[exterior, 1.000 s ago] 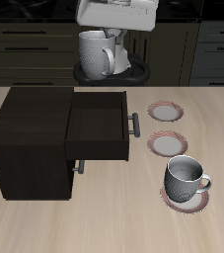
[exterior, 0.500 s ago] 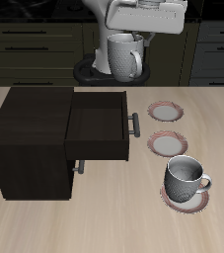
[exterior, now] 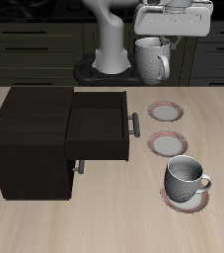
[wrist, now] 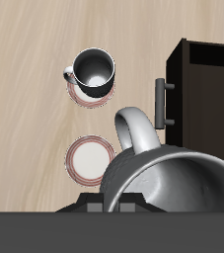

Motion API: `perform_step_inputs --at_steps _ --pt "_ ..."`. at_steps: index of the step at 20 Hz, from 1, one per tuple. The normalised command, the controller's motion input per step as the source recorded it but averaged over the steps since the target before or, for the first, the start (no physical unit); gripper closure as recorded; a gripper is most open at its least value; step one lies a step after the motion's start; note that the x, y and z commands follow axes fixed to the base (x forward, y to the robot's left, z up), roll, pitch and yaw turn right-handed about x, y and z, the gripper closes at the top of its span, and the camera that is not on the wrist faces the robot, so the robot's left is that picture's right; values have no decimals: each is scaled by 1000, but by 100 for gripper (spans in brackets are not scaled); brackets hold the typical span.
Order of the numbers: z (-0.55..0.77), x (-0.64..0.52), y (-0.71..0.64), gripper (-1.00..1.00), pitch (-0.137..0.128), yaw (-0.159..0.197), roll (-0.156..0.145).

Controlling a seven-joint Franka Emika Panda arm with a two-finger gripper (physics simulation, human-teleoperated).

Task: Place the porcelain mug that is in the drawer onto the middle plate relative to the robot

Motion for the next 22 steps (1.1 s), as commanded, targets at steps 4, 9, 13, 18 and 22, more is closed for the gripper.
perform_step_inputs --at_steps 4,9,13,18,22 --pt "-167 -73 298 100 23 -43 23" --pt "-266 -45 207 100 17 -9 23" --pt "-266 25 106 100 12 13 20" --pt "-325 93 -1 100 32 -3 0" --pt "-363 153 14 100 22 -8 4"
